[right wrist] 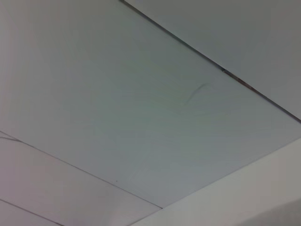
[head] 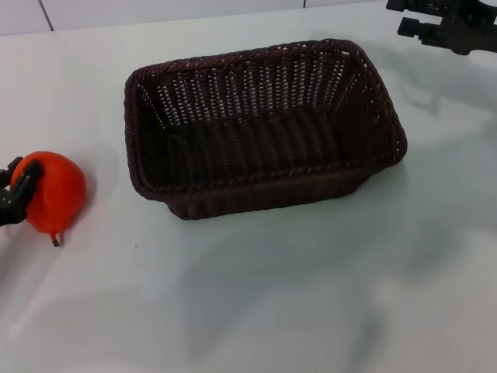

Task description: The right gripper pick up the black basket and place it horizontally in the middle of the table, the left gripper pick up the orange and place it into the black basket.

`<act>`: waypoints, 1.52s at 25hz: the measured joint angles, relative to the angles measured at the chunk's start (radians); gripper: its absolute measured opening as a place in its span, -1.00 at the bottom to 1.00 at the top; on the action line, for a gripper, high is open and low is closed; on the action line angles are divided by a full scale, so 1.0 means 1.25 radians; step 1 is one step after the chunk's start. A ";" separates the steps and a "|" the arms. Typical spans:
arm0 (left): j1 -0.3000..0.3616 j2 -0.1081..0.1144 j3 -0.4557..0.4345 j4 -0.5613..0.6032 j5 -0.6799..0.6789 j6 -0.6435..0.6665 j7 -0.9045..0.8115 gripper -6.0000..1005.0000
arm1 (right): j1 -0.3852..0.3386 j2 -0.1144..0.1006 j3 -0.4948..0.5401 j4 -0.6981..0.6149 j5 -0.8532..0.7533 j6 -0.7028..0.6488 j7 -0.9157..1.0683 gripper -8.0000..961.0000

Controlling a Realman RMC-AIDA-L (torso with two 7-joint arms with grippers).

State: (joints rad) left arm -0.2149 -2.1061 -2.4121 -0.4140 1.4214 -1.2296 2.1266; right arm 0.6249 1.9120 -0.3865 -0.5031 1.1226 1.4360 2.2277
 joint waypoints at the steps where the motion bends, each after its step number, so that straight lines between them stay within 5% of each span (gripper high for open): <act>1: 0.000 0.000 0.000 0.000 0.000 -0.004 -0.001 -0.31 | -0.001 0.000 0.000 0.000 0.000 0.000 0.000 0.56; 6: 0.005 0.000 -0.015 0.000 -0.003 -0.061 -0.007 -0.63 | -0.005 0.001 0.000 0.000 0.001 0.000 -0.001 0.56; 17: -0.068 -0.022 -0.186 0.000 -0.009 -0.380 -0.100 -0.76 | -0.014 0.011 0.000 0.000 0.041 0.001 -0.038 0.55; 21: -0.136 -0.034 -0.169 0.006 -0.005 -0.371 -0.133 -0.79 | -0.014 0.014 0.000 0.000 0.045 0.004 -0.049 0.55; 25: -0.190 -0.041 -0.067 0.006 -0.001 -0.307 -0.154 -0.88 | -0.014 0.019 0.000 0.000 0.050 0.006 -0.059 0.56; 31: -0.220 -0.045 0.028 0.006 -0.005 -0.206 -0.199 -0.49 | -0.018 0.023 0.000 0.001 0.054 0.004 -0.076 0.56; 38: -0.173 -0.045 -0.035 0.000 -0.050 -0.231 -0.179 0.14 | -0.020 0.032 0.000 0.001 0.094 -0.008 -0.132 0.55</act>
State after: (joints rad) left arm -0.4311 -2.1626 -2.4561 -0.4135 1.3589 -1.5188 1.9026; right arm 0.6000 1.9520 -0.3866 -0.5015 1.2402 1.4265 2.0623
